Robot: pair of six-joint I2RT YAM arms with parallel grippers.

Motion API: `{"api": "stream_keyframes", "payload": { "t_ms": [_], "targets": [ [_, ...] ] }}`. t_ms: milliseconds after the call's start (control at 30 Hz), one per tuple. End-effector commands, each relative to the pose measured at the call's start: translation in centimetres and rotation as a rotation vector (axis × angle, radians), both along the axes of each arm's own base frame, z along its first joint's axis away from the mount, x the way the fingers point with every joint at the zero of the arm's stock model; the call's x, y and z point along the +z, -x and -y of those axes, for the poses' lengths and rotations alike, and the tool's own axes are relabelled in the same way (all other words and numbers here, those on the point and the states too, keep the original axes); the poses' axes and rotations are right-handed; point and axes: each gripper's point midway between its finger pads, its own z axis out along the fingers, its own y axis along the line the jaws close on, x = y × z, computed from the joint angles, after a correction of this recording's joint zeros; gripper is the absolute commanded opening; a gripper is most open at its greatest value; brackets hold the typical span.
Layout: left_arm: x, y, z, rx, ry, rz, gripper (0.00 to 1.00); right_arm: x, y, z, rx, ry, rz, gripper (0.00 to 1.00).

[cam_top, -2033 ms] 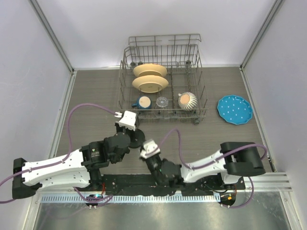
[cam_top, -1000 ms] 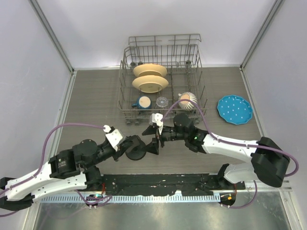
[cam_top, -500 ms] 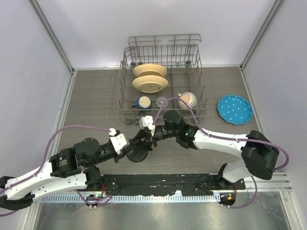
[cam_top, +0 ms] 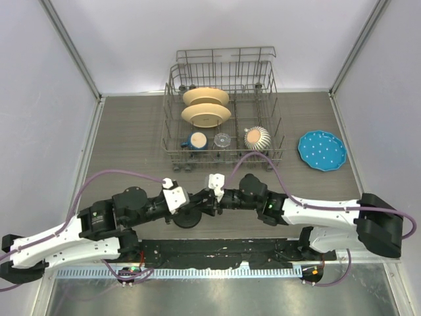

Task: Place the phone on the phone stand

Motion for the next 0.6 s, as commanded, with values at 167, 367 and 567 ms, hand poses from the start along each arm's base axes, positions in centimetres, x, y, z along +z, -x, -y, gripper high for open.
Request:
{"api": "stream_keyframes", "payload": {
  "t_ms": [167,367,567],
  "targets": [
    [5.6,-3.7,4.3,0.184,0.277,-0.052,1.00,4.2,-4.5,4.1,-0.341,-0.117,-0.077,0.01],
    [7.9,-3.3,4.1,0.197,0.429,-0.132,1.00,3.4,-5.9,7.7,-0.412,-0.109,-0.106,0.01],
    [6.4,-4.8,0.6,0.374,0.569,-0.173,0.94,3.7,-6.0,9.8,-0.412,-0.138,-0.135,0.01]
  ]
}}
